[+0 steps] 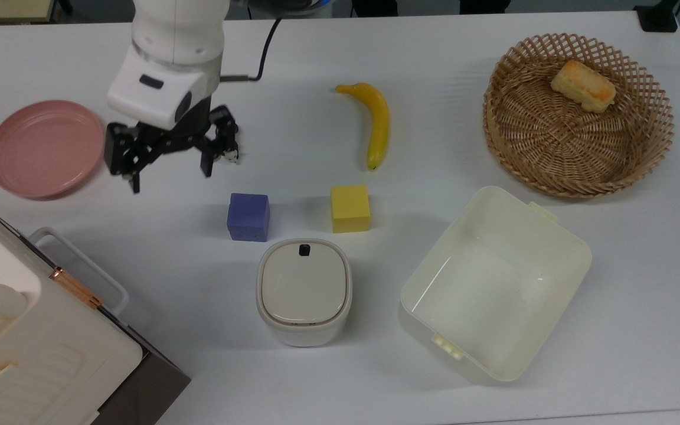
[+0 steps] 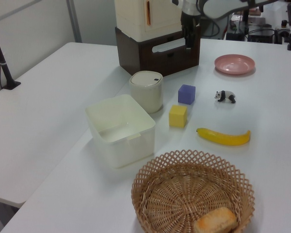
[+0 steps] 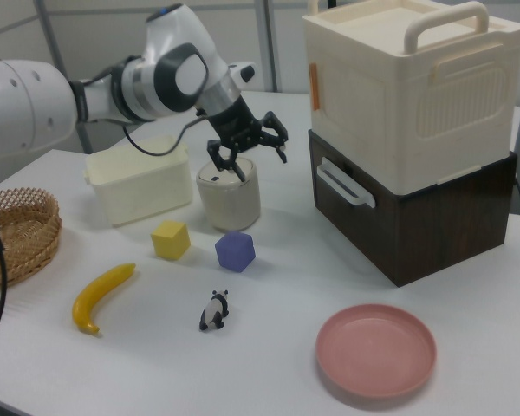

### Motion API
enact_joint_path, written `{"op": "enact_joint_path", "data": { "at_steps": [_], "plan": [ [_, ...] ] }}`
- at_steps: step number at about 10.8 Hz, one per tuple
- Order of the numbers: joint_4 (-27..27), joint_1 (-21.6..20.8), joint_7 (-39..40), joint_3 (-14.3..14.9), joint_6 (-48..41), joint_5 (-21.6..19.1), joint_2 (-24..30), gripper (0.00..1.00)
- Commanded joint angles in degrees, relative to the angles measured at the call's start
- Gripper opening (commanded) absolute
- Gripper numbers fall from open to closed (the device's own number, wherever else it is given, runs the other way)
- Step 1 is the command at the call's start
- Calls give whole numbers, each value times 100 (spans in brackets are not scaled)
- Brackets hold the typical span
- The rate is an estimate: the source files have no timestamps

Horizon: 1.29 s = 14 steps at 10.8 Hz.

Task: Open the drawer
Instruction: 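Move the gripper toward the white handle of the brown drawer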

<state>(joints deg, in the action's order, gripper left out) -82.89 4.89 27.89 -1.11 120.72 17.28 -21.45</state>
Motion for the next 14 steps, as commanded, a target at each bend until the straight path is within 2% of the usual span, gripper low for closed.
{"op": "enact_joint_path", "data": {
  "at_steps": [1, 4, 7, 9, 11, 13, 14],
  "plan": [
    [-16, 118, 155, 14, 925, 563, -323, 100],
    [-16, 223, 146, 14, 1550, 969, -570, 100],
    [-16, 346, 173, 14, 1692, 1408, -684, 100],
    [-138, 469, 173, 14, 2191, 1742, -720, 100],
    [-192, 662, 173, 5, 2525, 2408, -746, 100],
    [-315, 689, 155, 5, 2807, 2570, -764, 99],
    [-333, 698, 155, 14, 2817, 2579, -764, 94]
  ]
}}
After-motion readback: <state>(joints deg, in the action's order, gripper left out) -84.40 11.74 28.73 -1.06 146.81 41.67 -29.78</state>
